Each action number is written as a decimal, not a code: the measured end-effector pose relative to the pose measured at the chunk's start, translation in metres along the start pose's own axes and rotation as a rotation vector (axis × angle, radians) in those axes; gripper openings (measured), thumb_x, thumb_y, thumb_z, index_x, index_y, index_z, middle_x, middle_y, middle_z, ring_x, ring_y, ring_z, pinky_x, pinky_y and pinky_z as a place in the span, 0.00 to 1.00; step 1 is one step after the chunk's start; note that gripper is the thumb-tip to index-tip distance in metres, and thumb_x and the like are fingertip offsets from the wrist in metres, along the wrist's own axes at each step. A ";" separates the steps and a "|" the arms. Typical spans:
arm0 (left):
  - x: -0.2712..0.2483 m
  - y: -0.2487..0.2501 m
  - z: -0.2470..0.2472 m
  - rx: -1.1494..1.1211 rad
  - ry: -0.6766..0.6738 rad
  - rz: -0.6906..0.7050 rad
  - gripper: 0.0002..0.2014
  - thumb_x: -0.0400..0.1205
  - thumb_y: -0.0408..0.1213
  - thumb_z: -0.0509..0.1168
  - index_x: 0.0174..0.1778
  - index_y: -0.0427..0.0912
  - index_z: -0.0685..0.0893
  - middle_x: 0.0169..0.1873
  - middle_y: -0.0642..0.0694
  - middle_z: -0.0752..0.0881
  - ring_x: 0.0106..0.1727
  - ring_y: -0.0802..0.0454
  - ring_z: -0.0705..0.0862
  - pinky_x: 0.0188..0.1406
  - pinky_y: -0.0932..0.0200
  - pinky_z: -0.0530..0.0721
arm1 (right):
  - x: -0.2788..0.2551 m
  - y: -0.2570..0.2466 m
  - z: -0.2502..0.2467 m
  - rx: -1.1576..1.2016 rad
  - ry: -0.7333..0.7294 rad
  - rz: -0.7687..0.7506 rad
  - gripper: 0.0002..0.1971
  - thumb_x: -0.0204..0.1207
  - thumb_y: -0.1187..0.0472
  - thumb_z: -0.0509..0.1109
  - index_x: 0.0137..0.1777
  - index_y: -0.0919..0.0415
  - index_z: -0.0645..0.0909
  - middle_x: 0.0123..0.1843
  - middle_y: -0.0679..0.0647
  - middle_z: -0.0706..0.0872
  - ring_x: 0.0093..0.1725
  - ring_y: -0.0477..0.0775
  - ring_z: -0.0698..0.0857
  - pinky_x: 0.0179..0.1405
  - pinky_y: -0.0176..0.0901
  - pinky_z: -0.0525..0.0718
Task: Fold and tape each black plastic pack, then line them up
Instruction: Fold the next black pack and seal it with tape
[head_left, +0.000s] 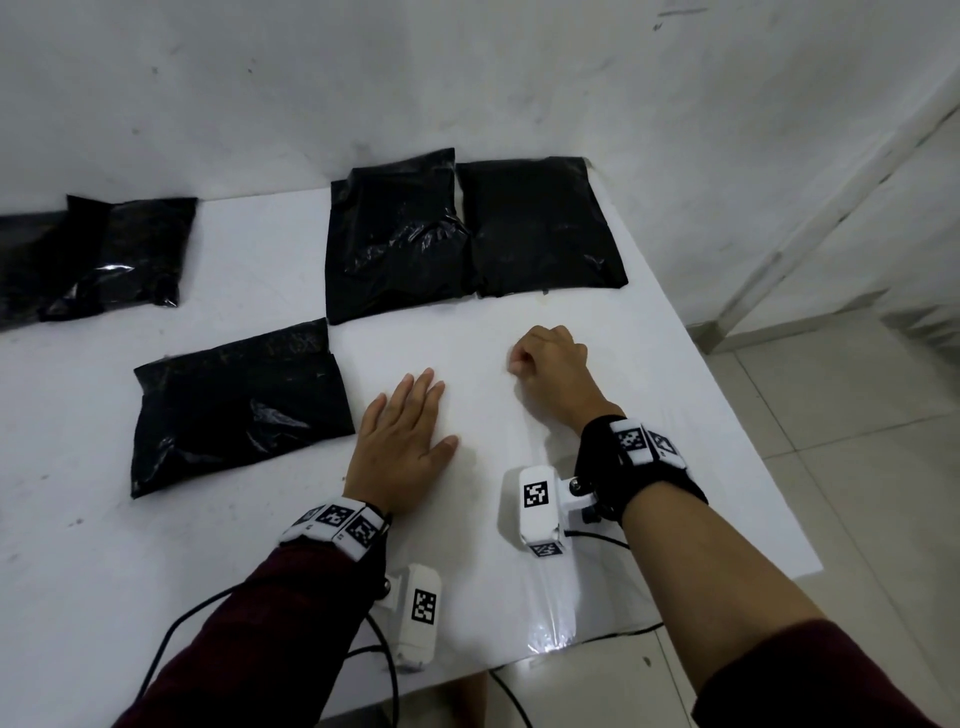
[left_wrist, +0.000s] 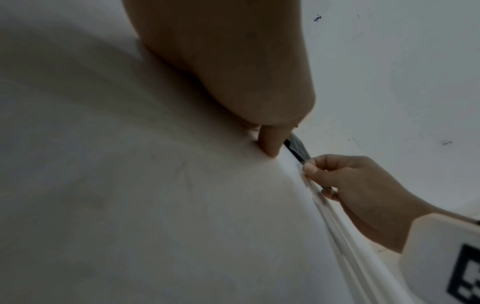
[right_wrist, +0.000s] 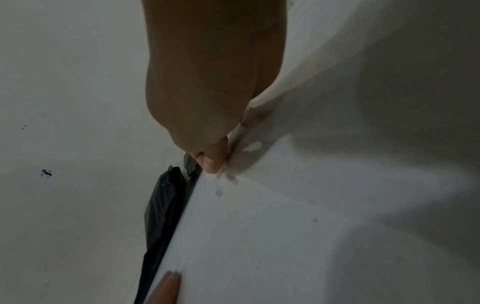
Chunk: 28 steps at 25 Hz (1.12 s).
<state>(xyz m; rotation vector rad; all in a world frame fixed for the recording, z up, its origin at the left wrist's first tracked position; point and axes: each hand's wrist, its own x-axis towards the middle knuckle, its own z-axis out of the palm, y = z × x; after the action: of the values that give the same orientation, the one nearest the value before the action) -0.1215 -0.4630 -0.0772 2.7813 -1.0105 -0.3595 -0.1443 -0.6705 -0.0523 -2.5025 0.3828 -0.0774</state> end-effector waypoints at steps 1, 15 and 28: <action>0.000 0.000 0.000 0.003 0.000 0.003 0.44 0.69 0.63 0.27 0.82 0.49 0.46 0.82 0.52 0.43 0.82 0.55 0.40 0.77 0.57 0.35 | -0.002 -0.001 -0.003 0.007 0.011 -0.006 0.13 0.70 0.75 0.60 0.35 0.57 0.77 0.47 0.50 0.84 0.55 0.56 0.74 0.47 0.45 0.61; -0.014 0.018 -0.025 -0.542 -0.142 -0.095 0.33 0.84 0.52 0.56 0.82 0.44 0.54 0.83 0.50 0.47 0.82 0.55 0.39 0.78 0.53 0.34 | -0.074 -0.041 -0.070 0.099 0.120 0.040 0.10 0.72 0.76 0.63 0.39 0.64 0.83 0.35 0.40 0.78 0.52 0.55 0.81 0.63 0.58 0.76; -0.067 0.101 0.006 -1.042 0.094 -0.024 0.01 0.75 0.33 0.72 0.39 0.41 0.88 0.40 0.47 0.89 0.45 0.55 0.84 0.52 0.61 0.75 | -0.116 -0.064 -0.126 0.185 0.235 -0.027 0.08 0.71 0.76 0.65 0.36 0.66 0.82 0.29 0.40 0.77 0.30 0.38 0.75 0.26 0.20 0.69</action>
<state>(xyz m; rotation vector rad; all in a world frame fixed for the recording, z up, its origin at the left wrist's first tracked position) -0.2338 -0.4967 -0.0483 1.8375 -0.5185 -0.5488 -0.2571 -0.6570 0.0911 -2.3213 0.4175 -0.4019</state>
